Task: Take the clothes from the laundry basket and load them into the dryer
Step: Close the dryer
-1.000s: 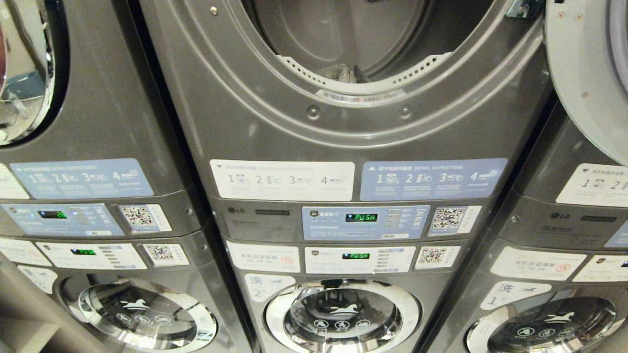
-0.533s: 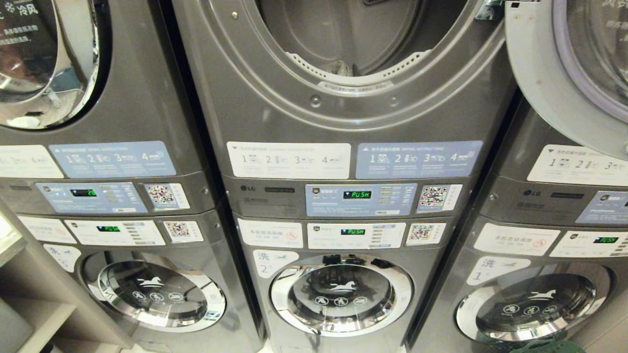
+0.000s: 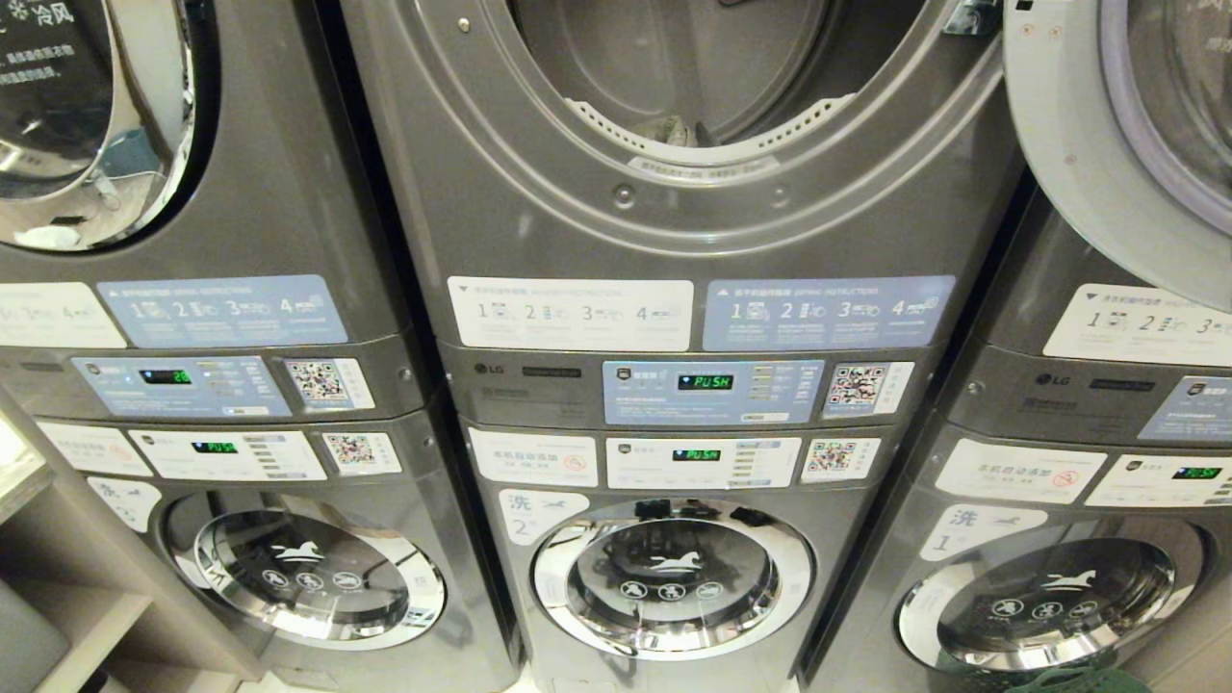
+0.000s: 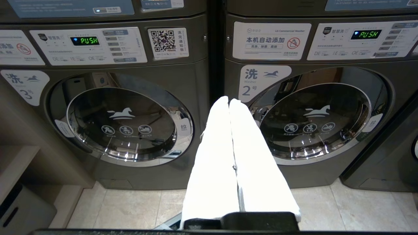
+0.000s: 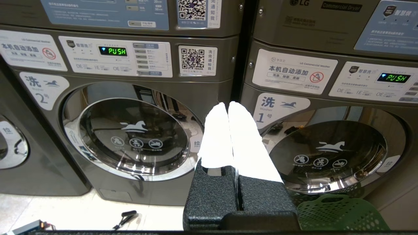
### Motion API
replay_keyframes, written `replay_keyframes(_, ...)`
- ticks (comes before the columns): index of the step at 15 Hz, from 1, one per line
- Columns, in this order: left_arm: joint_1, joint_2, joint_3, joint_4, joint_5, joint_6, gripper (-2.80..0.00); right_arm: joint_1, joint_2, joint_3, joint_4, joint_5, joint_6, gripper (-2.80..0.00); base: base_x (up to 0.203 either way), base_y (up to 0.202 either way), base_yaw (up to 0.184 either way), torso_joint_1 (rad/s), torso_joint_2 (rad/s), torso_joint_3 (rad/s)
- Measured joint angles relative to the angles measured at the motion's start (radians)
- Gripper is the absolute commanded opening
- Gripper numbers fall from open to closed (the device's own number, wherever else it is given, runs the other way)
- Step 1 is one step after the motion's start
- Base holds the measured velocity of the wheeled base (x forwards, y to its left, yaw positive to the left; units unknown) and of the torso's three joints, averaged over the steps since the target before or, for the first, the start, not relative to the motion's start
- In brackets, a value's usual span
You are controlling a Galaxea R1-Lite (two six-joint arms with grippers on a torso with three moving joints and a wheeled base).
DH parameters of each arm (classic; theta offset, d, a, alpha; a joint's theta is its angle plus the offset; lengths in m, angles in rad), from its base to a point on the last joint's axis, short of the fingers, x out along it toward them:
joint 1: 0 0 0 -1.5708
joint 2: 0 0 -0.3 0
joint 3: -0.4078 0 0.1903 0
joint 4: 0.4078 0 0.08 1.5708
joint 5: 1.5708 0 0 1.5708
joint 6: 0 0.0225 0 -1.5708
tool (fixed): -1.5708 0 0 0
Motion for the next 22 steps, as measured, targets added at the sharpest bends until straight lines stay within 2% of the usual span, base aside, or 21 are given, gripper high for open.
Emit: replay_keyframes(22,0.000,0.000,0.000,-0.004,0.014,-0.042,-2.80,0.000,0.000,0.000,0.000,0.001,-0.002,-2.80,0.000,-0.188,0.001,0.002,0.00,0.002)
